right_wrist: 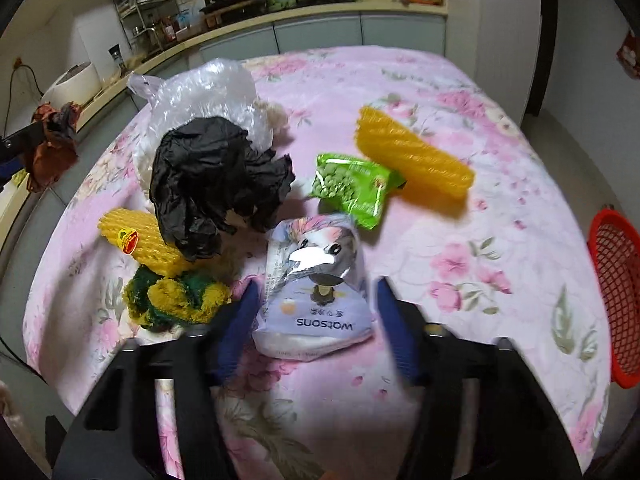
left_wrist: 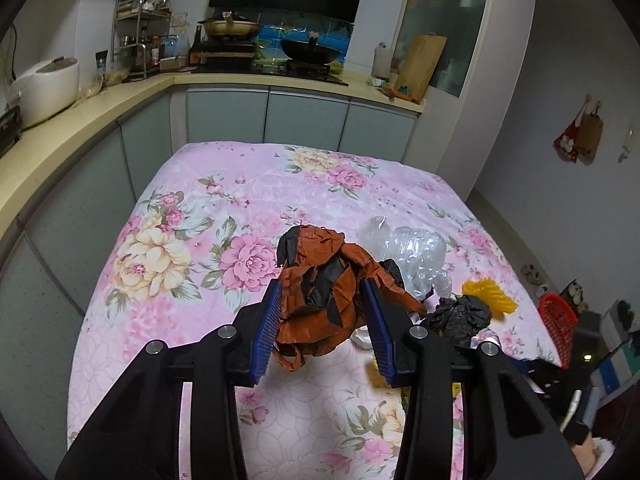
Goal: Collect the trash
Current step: 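Grasp the orange-black cloth with the left tool while the right tool grasps the white Watsons pouch, then carry both items to the red basket and open both tools to drop them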
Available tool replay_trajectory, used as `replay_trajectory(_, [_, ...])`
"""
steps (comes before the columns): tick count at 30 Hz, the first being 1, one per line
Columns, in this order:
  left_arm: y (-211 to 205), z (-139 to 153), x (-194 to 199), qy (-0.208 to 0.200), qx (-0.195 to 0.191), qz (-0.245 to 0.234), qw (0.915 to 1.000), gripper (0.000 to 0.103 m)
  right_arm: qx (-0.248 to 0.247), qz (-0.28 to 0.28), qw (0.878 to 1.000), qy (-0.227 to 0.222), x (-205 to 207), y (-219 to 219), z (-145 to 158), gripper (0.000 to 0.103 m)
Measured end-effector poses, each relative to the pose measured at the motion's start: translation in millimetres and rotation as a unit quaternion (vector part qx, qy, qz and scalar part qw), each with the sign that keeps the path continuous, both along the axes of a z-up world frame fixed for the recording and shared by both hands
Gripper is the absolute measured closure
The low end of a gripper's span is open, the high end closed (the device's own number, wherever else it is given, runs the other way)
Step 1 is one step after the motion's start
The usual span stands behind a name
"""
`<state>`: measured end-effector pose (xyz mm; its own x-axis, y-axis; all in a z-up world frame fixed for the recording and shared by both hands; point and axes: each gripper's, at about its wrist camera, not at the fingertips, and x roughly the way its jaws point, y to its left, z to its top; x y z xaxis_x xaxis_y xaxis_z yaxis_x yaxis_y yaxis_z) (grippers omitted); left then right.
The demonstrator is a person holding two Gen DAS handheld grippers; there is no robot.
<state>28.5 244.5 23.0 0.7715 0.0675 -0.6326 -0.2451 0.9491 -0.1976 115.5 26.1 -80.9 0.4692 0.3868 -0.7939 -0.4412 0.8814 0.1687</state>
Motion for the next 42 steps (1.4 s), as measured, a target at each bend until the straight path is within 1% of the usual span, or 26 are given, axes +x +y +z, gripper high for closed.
replay_trajectory(4, [4, -1, -1, 0.001, 0.002, 0.008, 1.0000, 0.063, 0.004, 0.003, 1.000, -0.014, -6, -2, 4, 0.060])
replay_trajectory(8, [-2, 5, -5, -0.006, 0.008, 0.006, 0.9999, 0.063, 0.019, 0.000, 1.000, -0.021, -15, -15, 13, 0.061])
replay_trajectory(12, [-17, 16, -12, -0.022, 0.034, 0.005, 0.9992, 0.063, 0.043, -0.007, 0.999, -0.027, -22, -29, 23, 0.061])
replay_trajectory(14, [-23, 22, -15, -0.033, 0.036, -0.002, 0.9988, 0.063, 0.053, -0.011, 0.998, -0.031, -25, -37, 28, 0.061])
replay_trajectory(16, [-30, 27, -17, -0.043, 0.030, -0.017, 0.9985, 0.063, 0.060, -0.018, 0.997, -0.041, -27, -46, 36, 0.061])
replay_trajectory(18, [-39, 30, -18, -0.052, 0.019, -0.045, 0.9975, 0.063, 0.065, -0.026, 0.996, -0.054, -28, -53, 46, 0.061])
replay_trajectory(23, [-61, 32, -4, -0.052, 0.000, -0.093, 0.9943, 0.063, 0.080, -0.044, 0.993, -0.075, -24, -77, 65, 0.061])
replay_trajectory(27, [-85, 36, 12, -0.052, -0.005, -0.127, 0.9905, 0.063, 0.081, -0.071, 0.989, -0.097, -19, -103, 81, 0.061])
replay_trajectory(30, [-115, 38, 31, -0.050, 0.000, -0.158, 0.9862, 0.063, 0.078, -0.097, 0.987, -0.106, -12, -128, 88, 0.061])
replay_trajectory(36, [-188, 32, 73, -0.027, 0.000, -0.228, 0.9732, 0.063, 0.059, -0.167, 0.978, -0.114, -1, -189, 92, 0.061])
replay_trajectory(37, [-208, 29, 82, -0.021, 0.003, -0.246, 0.9691, 0.063, 0.056, -0.177, 0.976, -0.113, 0, -199, 92, 0.061])
replay_trajectory(38, [-218, 27, 86, -0.017, 0.004, -0.255, 0.9668, 0.063, 0.053, -0.186, 0.975, -0.112, 1, -207, 91, 0.061])
replay_trajectory(39, [-237, 24, 95, -0.011, 0.006, -0.270, 0.9627, 0.063, 0.048, -0.201, 0.972, -0.109, 3, -221, 90, 0.061])
replay_trajectory(42, [-276, 14, 112, 0.005, 0.008, -0.303, 0.9531, 0.063, 0.041, -0.236, 0.966, -0.096, 7, -249, 85, 0.060])
